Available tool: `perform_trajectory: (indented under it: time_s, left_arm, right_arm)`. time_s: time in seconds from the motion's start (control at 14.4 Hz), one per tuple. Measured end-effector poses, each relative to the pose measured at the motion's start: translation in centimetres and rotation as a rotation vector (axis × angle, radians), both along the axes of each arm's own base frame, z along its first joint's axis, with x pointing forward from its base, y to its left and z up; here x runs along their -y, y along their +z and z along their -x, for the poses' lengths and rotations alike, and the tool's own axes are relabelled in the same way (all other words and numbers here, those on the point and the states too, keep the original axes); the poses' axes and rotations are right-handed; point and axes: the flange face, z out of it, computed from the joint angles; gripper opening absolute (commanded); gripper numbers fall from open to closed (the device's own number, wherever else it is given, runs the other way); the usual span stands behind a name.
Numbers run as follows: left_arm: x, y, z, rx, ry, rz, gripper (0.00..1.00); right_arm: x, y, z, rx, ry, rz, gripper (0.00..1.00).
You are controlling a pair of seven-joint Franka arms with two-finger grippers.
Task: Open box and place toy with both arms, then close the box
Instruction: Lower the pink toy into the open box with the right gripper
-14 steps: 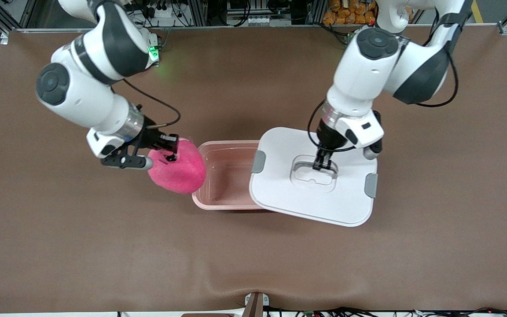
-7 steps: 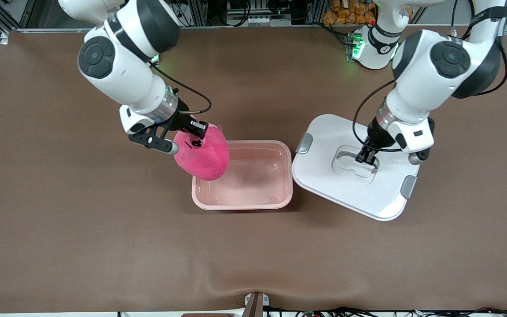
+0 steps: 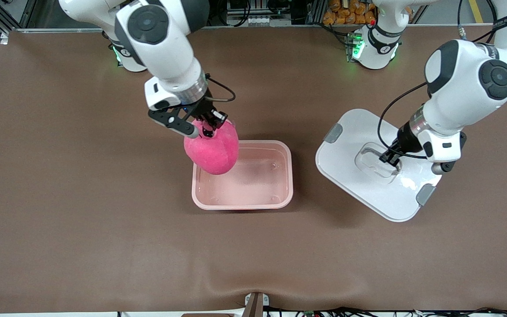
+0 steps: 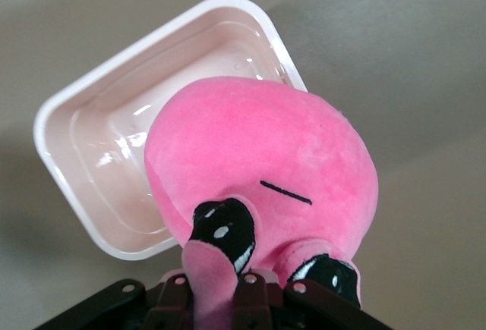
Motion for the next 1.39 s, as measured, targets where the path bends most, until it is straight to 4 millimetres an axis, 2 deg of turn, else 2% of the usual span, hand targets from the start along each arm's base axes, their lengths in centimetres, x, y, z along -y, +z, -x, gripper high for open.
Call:
perform_trajectory:
  time_s: [0.21, 0.35, 0.76, 1.39]
  left_arm:
    - [-2.5, -0.6, -0.4, -0.010, -0.061, -0.005, 0.00]
    - [-3.1, -1.1, -0.5, -0.020, -0.079, -0.005, 0.00]
    - [-3.4, -1.3, -0.6, -0.031, -0.120, -0.005, 0.00]
    - [-3.4, -1.8, -0.4, -0.058, -0.127, -0.005, 0.00]
  right_arm:
    - [-2.1, -0.9, -0.4, 0.003, -0.019, 0.096, 0.00]
    - [-2.6, -1.4, -1.1, 0.007, -0.030, 0.103, 0.00]
    - [-3.4, -1.4, -2.6, 0.025, -0.041, 0.096, 0.00]
    - [-3.3, -4.3, -5.5, 0.030, -0.086, 0.108, 0.00]
